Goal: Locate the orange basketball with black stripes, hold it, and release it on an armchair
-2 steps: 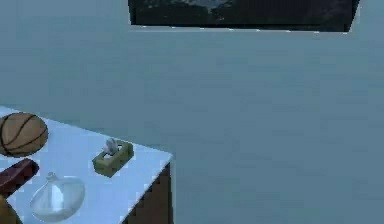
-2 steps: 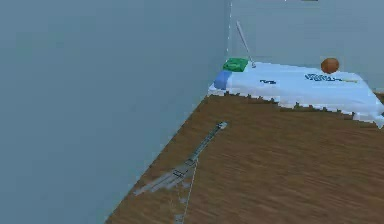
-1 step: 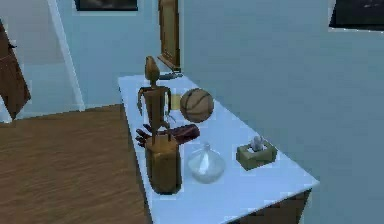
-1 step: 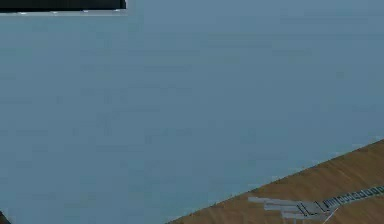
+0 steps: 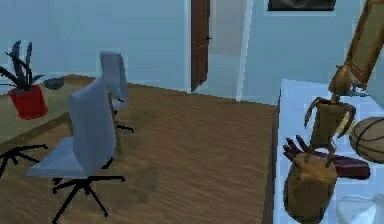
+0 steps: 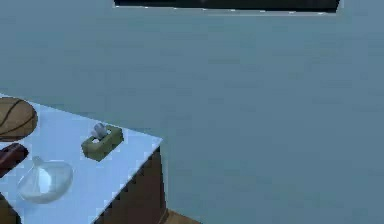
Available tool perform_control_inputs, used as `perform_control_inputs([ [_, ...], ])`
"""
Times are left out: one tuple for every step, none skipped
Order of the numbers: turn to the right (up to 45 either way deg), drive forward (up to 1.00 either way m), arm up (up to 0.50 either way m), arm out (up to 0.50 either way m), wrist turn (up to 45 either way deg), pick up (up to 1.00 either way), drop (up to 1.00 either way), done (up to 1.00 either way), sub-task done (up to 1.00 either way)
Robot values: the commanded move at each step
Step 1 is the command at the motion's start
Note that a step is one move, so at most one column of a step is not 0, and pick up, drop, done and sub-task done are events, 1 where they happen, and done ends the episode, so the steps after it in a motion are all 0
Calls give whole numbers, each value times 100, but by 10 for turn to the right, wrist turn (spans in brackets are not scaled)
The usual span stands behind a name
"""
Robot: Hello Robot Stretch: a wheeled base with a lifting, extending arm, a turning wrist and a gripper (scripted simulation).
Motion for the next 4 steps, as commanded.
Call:
perform_control_inputs([
  [-390, 0, 0, 0, 0, 0, 0, 0, 0],
  [390, 0, 0, 0, 0, 0, 0, 0, 0],
  [0, 35, 0, 0, 0, 0, 0, 0, 0],
  [90, 0, 0, 0, 0, 0, 0, 0, 0],
])
